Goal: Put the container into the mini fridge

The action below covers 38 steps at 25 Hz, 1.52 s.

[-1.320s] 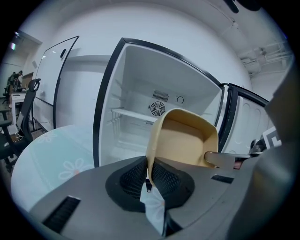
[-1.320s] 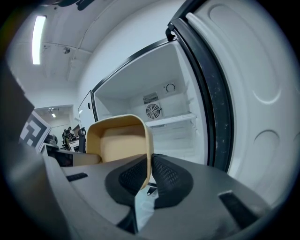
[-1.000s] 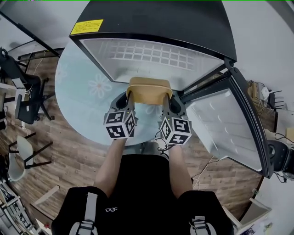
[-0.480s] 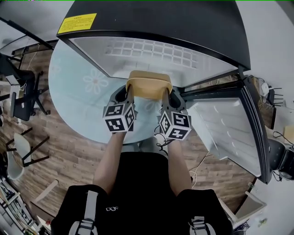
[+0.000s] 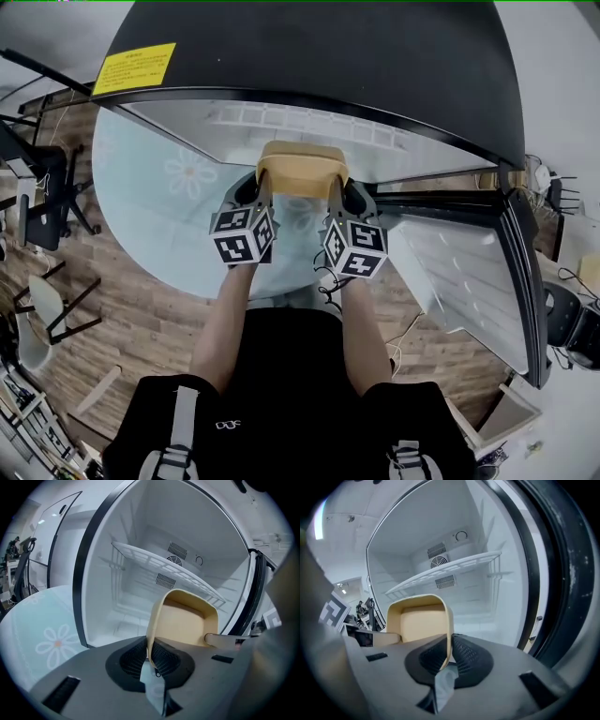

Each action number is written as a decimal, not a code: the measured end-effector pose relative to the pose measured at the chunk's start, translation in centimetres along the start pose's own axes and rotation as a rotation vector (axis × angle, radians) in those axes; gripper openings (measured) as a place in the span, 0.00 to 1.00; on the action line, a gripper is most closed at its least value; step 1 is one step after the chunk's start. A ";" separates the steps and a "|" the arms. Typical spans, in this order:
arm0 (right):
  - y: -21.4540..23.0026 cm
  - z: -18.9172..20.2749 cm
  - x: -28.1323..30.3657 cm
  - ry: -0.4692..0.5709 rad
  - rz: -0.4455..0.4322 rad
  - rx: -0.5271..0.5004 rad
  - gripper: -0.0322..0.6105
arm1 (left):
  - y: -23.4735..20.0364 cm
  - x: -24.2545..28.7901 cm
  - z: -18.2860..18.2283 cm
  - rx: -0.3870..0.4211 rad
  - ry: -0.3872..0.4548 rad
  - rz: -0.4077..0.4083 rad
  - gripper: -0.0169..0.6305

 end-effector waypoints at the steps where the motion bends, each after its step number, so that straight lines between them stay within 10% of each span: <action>1: 0.1 0.0 0.3 -0.005 0.001 0.001 0.09 | -0.1 0.3 0.0 -0.002 -0.001 0.000 0.06; 38: 2.1 0.6 6.4 -0.051 0.041 0.049 0.10 | -2.0 6.0 0.6 0.003 -0.010 0.009 0.11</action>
Point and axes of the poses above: the fingertips, and each gripper's own axes: x forward along the fingers, y to its right, z out of its underside, the point moved 10 cm from there along -x, backward along the fingers, and after that the axes turned 6 degrees about x, right-handed, at the moved point
